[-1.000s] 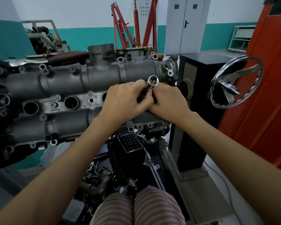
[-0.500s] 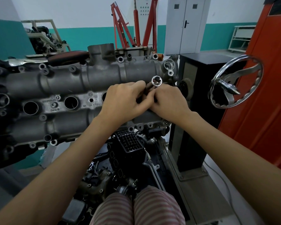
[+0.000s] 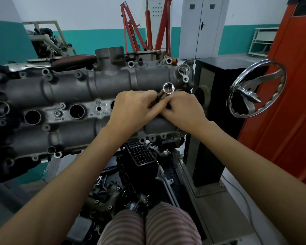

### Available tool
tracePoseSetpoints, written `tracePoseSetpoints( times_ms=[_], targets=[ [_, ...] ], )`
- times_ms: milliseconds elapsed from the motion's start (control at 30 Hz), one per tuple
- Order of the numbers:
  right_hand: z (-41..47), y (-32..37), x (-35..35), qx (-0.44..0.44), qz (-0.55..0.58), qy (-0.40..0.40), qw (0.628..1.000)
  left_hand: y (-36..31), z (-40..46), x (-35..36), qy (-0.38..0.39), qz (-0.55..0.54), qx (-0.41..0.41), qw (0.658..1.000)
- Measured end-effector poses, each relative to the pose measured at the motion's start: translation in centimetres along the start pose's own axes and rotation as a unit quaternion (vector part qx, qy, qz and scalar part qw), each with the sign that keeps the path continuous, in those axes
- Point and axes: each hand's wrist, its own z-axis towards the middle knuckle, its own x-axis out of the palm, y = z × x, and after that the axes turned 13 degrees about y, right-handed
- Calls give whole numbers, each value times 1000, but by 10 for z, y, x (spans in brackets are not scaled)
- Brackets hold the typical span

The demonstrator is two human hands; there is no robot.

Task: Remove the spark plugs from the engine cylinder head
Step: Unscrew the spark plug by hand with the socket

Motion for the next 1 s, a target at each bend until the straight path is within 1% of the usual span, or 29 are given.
tracePoseSetpoints(
  times_ms=[100,200,333,400,533,700,833,1000],
  targets=[
    [-1,1,0,-20,3,-11,1000,-2,0,0,13,0,-8,1000],
    [-3,4,-3,-37,8,-27,999,-3,0,-2,9,0,2,1000],
    [0,2,-2,-13,3,18,1000,-5,0,-2,11,6,2,1000],
    [1,0,0,-5,-6,28,1000,-4,0,-1,8,18,3,1000],
    [-1,1,-1,-8,-10,19,1000,-2,0,0,1,23,-2,1000],
    [-1,0,-1,-1,-16,18,1000,-1,0,0,-5,16,12,1000],
    [-2,1,0,-17,-14,12,1000,-1,0,0,10,10,5,1000],
    [-1,3,-3,-9,-2,31,999,-4,0,-1,9,7,6,1000]
  ],
)
